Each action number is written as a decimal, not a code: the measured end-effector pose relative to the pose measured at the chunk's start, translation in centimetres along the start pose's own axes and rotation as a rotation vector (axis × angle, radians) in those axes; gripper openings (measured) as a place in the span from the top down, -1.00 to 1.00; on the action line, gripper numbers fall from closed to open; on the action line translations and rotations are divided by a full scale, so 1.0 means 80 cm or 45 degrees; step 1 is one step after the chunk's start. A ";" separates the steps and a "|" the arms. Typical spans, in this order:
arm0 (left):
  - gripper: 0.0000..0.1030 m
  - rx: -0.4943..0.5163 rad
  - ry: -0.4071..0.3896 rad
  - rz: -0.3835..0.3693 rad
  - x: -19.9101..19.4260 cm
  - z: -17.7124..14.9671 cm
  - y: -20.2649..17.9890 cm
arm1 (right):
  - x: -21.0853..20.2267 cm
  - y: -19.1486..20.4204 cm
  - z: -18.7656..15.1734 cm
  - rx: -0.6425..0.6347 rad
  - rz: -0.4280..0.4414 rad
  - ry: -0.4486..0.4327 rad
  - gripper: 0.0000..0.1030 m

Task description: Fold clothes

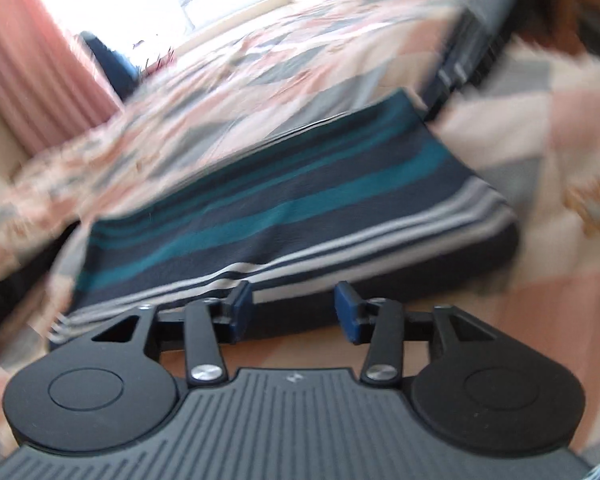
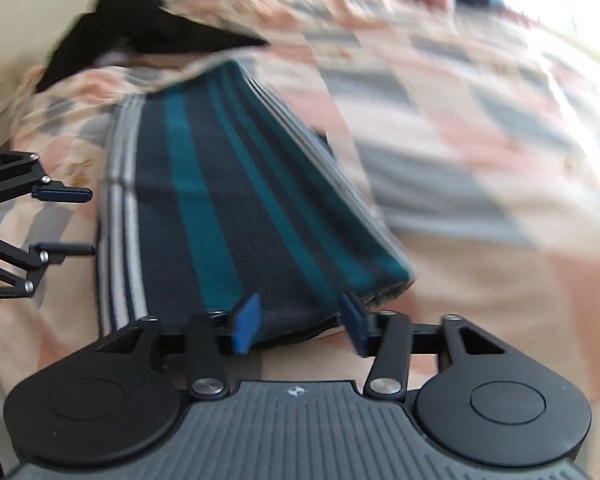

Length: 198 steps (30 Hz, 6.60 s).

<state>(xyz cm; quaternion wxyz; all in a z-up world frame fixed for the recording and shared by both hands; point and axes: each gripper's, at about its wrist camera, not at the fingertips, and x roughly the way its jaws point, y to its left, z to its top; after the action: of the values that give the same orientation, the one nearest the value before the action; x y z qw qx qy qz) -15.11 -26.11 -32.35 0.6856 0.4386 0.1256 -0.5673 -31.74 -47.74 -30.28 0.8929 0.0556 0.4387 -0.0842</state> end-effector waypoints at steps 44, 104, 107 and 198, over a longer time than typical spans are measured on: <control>0.40 0.581 -0.138 0.246 0.061 -0.006 -0.179 | 0.193 -0.083 0.007 -2.737 0.656 -0.367 0.00; 0.60 -2.243 -0.073 -0.152 0.103 -0.235 0.361 | 0.411 0.041 0.488 -0.385 0.740 0.282 -0.30; 0.55 -2.267 -0.088 -0.148 0.101 -0.236 0.365 | 0.445 0.055 0.477 -0.394 0.754 0.374 -0.27; 0.94 -1.337 0.176 0.027 0.160 -0.174 0.376 | 0.263 0.220 0.194 -0.185 0.251 -0.348 0.28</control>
<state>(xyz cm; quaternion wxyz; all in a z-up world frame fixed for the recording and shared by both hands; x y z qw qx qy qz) 20.28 -25.11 -35.25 0.8088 0.0738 0.4333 -0.3907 -3.58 -35.30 -37.02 0.9498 0.0217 0.3108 0.0288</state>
